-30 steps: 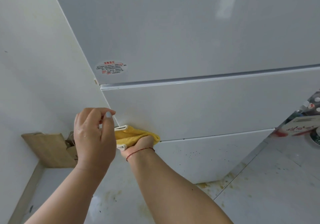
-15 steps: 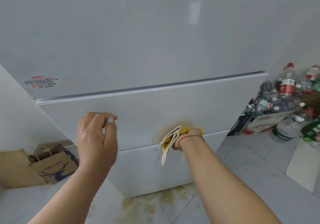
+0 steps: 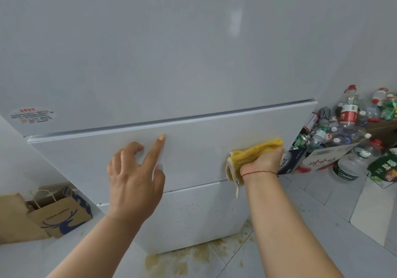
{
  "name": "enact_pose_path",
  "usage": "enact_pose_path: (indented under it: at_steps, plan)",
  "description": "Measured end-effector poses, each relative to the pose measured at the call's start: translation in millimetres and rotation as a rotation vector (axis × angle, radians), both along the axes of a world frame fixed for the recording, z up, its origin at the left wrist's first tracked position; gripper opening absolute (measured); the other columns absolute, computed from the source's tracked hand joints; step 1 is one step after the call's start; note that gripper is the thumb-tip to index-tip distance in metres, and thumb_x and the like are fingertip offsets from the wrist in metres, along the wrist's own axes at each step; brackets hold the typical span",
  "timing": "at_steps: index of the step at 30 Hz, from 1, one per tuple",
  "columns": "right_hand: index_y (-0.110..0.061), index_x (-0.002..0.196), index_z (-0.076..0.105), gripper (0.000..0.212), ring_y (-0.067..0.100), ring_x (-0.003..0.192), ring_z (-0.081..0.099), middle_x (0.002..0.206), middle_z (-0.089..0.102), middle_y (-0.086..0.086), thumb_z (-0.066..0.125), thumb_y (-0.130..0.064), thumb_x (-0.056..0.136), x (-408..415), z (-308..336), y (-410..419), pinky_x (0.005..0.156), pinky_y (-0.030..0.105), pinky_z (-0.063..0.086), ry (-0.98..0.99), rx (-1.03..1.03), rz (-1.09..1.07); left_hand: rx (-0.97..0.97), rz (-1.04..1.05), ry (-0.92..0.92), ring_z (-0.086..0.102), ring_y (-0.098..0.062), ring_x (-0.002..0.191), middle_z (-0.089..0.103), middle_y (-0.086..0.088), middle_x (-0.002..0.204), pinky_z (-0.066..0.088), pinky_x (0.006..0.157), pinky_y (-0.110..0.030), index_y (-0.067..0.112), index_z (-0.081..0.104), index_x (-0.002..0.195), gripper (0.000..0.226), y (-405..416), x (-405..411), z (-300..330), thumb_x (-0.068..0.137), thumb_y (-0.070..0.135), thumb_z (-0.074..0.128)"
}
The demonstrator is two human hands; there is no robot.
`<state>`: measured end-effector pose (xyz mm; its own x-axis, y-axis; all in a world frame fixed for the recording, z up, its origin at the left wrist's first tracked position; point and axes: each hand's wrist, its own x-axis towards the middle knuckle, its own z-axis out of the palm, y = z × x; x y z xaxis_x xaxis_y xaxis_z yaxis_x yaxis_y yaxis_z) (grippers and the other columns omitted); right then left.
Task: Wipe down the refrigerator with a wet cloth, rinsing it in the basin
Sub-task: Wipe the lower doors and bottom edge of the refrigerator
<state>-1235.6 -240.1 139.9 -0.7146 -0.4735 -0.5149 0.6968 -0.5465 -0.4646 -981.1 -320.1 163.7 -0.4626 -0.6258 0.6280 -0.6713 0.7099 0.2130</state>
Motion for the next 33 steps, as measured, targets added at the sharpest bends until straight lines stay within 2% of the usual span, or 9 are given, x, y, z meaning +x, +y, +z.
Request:
enact_pose_path:
  at_steps: [3,7,10,14,19,26,28,31,33]
  plan:
    - [-0.035,0.113,0.060,0.069,0.021,0.098,0.062,0.113,0.063,-0.008,0.037,-0.084,0.069,25,9,-18,0.081,0.048,0.053,0.144,0.136,-0.112,-0.028,0.017,-0.042,0.039,-0.033,0.102,0.046,-0.017,0.112,0.038,0.089,-0.053,0.023,0.051,0.140,0.056,-6,10,-3,0.084,0.026,0.046]
    - [-0.037,0.151,0.019,0.089,0.014,0.141,0.026,0.157,0.022,-0.008,0.032,-0.076,0.072,73,17,-44,0.117,0.043,0.023,0.537,0.483,-0.310,-0.006,0.044,-0.025,0.042,-0.032,0.098,0.048,-0.014,0.107,0.039,0.088,-0.050,0.017,0.051,0.139,0.055,-16,35,-4,0.085,0.026,0.045]
    - [-0.019,0.154,0.010,0.099,0.023,0.146,0.005,0.160,0.005,0.007,0.020,-0.082,0.078,124,10,-66,0.119,0.040,0.003,0.947,0.678,-0.298,-0.023,0.040,0.045,0.051,-0.033,0.095,0.055,-0.013,0.103,0.035,0.090,-0.042,0.008,0.058,0.125,0.044,-22,64,-7,0.085,0.023,0.045]
    - [-0.006,0.151,0.017,0.076,0.039,0.142,0.009,0.154,0.012,0.018,0.022,-0.058,0.097,187,-12,-97,0.119,0.043,0.004,1.408,0.771,-0.323,-0.036,0.033,0.143,0.054,-0.030,0.090,0.061,-0.011,0.098,0.034,0.088,-0.035,0.009,0.057,0.108,0.028,-31,106,-9,0.085,0.017,0.044]
    - [-0.019,0.152,0.018,0.068,0.041,0.139,0.012,0.150,0.010,0.011,0.045,-0.045,0.095,248,-31,-131,0.114,0.058,0.017,2.063,0.859,-0.322,-0.050,0.082,0.254,0.049,-0.026,0.083,0.060,-0.011,0.088,0.038,0.082,-0.036,0.011,0.051,0.099,0.023,-43,154,-8,0.078,0.012,0.040]
    - [-0.029,0.143,0.044,0.053,0.021,0.144,0.024,0.149,0.037,-0.006,0.057,-0.026,0.091,264,-44,-162,0.116,0.043,0.025,2.794,0.746,-0.431,-0.038,0.166,0.349,0.045,-0.022,0.084,0.060,-0.011,0.086,0.040,0.078,-0.041,-0.001,0.059,0.089,0.024,-50,187,-13,0.084,0.016,0.041]
    - [-0.015,0.146,0.040,0.048,0.019,0.131,0.047,0.143,0.050,-0.001,0.045,-0.016,0.098,255,-60,-158,0.113,0.041,0.033,2.957,0.735,-0.184,-0.034,0.168,0.358,0.046,-0.022,0.085,0.060,-0.011,0.086,0.040,0.078,-0.041,0.000,0.058,0.089,0.024,-51,188,-16,0.085,0.016,0.042]
    - [0.009,0.147,0.012,0.053,0.016,0.114,0.059,0.148,0.040,0.019,0.034,-0.015,0.105,258,-75,-147,0.104,0.018,0.040,2.403,0.357,0.961,-0.041,0.158,0.357,0.046,-0.023,0.085,0.060,-0.013,0.085,0.038,0.081,-0.039,0.000,0.057,0.089,0.022,-50,184,-22,0.084,0.016,0.042]
    - [0.002,0.149,0.017,0.052,0.028,0.135,0.038,0.154,0.025,0.021,0.032,-0.021,0.105,243,-80,-136,0.112,0.020,0.027,2.803,0.443,1.194,-0.037,0.148,0.350,0.046,-0.023,0.085,0.061,-0.014,0.086,0.037,0.083,-0.038,-0.001,0.057,0.089,0.023,-48,178,-26,0.084,0.015,0.042]
